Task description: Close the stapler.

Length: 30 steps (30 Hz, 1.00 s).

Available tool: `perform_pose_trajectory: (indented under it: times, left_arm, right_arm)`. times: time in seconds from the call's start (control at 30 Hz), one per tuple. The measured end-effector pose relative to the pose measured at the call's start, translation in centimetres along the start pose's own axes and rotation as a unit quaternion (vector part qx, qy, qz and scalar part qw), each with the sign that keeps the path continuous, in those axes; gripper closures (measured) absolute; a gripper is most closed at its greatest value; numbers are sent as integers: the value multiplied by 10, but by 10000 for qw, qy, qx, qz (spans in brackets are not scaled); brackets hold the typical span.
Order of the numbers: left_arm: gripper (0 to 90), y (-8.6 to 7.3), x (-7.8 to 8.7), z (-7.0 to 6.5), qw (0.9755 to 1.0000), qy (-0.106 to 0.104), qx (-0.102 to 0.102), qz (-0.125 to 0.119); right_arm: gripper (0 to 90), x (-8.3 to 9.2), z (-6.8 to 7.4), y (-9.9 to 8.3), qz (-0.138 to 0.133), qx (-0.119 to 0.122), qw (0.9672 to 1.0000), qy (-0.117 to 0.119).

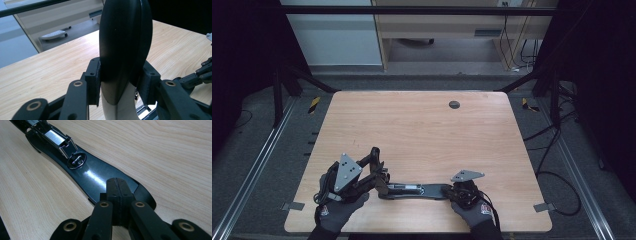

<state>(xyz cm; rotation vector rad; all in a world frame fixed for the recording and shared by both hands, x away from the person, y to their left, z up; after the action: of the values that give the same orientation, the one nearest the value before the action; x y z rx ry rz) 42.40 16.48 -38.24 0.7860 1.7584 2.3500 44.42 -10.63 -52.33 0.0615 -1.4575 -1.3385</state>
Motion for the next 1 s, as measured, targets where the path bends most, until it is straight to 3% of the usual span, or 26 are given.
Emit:
perform_pose_trajectory:
  times: [1.0]
  left_arm:
    - [578,3,-5,-13,9999,23,-149,31]
  right_arm:
    - [900,0,0,0,-7,0,10000,0]
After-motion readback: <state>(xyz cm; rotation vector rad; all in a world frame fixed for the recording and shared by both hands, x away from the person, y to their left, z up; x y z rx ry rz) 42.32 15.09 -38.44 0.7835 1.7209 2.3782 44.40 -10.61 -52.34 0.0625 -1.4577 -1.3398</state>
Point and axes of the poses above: each handheld gripper's, and its own axes: x roughly backward along the jaws, y roughly out of its top, z roughly to its left, the point moved 5 cm from there along -x, roughly forward along the jaws, and after that the axes turned 7 degrees about y, right-handed, at the moved point
